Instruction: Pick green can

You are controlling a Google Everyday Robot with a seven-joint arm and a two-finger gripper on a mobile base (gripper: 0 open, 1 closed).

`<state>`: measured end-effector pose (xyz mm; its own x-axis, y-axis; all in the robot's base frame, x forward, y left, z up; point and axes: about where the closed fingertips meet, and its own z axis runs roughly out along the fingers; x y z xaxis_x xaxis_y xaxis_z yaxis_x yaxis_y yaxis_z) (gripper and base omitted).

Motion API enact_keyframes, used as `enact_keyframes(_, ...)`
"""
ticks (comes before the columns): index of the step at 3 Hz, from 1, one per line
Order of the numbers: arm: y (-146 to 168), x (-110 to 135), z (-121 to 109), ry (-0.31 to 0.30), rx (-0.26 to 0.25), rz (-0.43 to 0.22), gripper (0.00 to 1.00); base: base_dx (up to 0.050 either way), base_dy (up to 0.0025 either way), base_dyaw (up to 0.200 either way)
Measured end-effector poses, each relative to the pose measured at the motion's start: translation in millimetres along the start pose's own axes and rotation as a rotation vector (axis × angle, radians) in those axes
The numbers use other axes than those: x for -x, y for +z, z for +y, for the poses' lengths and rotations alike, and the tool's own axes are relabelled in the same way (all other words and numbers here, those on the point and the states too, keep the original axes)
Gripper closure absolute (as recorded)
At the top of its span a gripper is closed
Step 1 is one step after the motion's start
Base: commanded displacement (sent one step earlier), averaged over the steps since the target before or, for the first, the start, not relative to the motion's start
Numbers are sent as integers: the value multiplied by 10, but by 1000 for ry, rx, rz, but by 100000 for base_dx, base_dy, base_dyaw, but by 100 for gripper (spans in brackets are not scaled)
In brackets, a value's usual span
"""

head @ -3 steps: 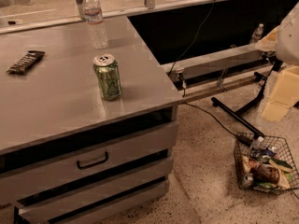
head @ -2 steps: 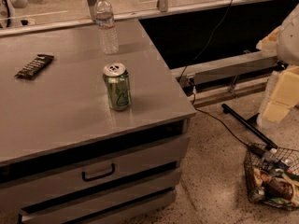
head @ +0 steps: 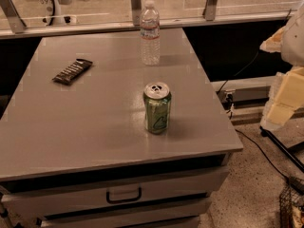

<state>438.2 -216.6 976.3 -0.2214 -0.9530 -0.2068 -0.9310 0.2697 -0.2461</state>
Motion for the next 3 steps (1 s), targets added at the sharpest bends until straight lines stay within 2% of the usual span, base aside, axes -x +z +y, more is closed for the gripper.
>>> enact_keyframes(1, 0, 0, 0, 0, 0, 0, 0, 0, -2, 10020)
enact_keyframes(2, -1, 0, 0, 0, 0, 0, 0, 0, 0, 0)
enact_keyframes(3, -23, 18, -21, 16, -2, -32, 0, 0, 0, 0)
